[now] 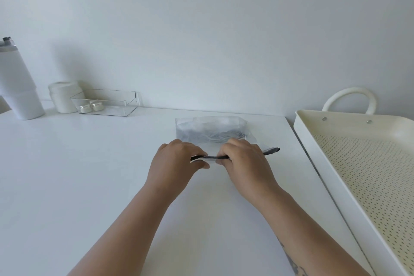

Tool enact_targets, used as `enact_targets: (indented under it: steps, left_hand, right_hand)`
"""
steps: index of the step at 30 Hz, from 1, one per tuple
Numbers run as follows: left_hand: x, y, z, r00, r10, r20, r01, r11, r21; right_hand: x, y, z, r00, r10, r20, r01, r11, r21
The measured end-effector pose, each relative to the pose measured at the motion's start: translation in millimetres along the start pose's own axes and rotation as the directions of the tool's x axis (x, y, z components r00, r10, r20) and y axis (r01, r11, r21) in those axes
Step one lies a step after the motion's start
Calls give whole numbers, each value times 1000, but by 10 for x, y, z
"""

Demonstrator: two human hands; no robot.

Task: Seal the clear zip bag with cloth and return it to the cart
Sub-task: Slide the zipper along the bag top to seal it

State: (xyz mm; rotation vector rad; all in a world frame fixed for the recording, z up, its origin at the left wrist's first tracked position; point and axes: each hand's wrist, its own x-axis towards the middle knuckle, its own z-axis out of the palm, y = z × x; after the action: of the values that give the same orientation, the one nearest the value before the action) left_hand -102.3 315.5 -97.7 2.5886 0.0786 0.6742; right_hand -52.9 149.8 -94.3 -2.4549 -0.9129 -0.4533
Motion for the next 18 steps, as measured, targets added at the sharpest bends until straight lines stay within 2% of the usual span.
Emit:
enact_targets:
  steps: [3,11,16,18]
  left_hand:
    - [8,-17,-21,1000,-6,-4,6,999,-32]
    - [-11,-7,-43,997,26,-74,-24,999,26]
    - [-10,-40,-86,994,-74,-84,64,991,-116]
    - [-11,-44,-109,996,-56,-68,47,991,-127]
  right_hand:
    - [8,46,-22,999,32,-11,-32,999,10]
    - [15,74,-37,999,39,-24,-38,999,33]
    - [21,116,-46,996,77,-54,-75,996,42]
    - [18,139,-54,995,87,-50,-85,996,38]
